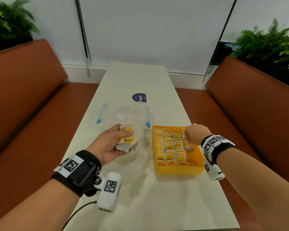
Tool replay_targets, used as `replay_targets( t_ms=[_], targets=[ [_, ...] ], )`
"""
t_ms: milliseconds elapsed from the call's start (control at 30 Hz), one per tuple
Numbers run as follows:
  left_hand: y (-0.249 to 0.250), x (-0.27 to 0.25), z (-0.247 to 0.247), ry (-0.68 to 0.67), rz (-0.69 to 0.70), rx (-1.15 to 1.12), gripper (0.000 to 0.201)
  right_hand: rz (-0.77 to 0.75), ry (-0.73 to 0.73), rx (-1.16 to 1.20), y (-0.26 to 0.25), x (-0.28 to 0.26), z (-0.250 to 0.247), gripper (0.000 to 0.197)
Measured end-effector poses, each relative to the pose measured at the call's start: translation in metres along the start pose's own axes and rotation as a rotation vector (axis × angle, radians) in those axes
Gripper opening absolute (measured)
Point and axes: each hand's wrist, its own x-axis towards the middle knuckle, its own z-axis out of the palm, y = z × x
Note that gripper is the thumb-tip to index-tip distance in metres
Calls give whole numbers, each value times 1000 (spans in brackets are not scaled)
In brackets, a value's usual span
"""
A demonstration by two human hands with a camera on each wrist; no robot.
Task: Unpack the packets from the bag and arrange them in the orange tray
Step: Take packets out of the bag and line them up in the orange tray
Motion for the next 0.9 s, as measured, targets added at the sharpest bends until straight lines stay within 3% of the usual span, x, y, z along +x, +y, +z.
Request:
replay_targets(
  t_ms=[467,667,767,900],
  targets=[
    [1,1,-3,26,9,-7,14,64,60,-62,1,5,13,18],
    [3,0,0,53,-3,-35,2,28,44,-51,-6,-2,-3,18],
    [4,0,0,73,-10,-56,6,-59,201,133,-24,-10,-29,14],
    [4,-1,1,87,-22,-84,11,-296,295,729,-66,-31,-64,16]
  ],
)
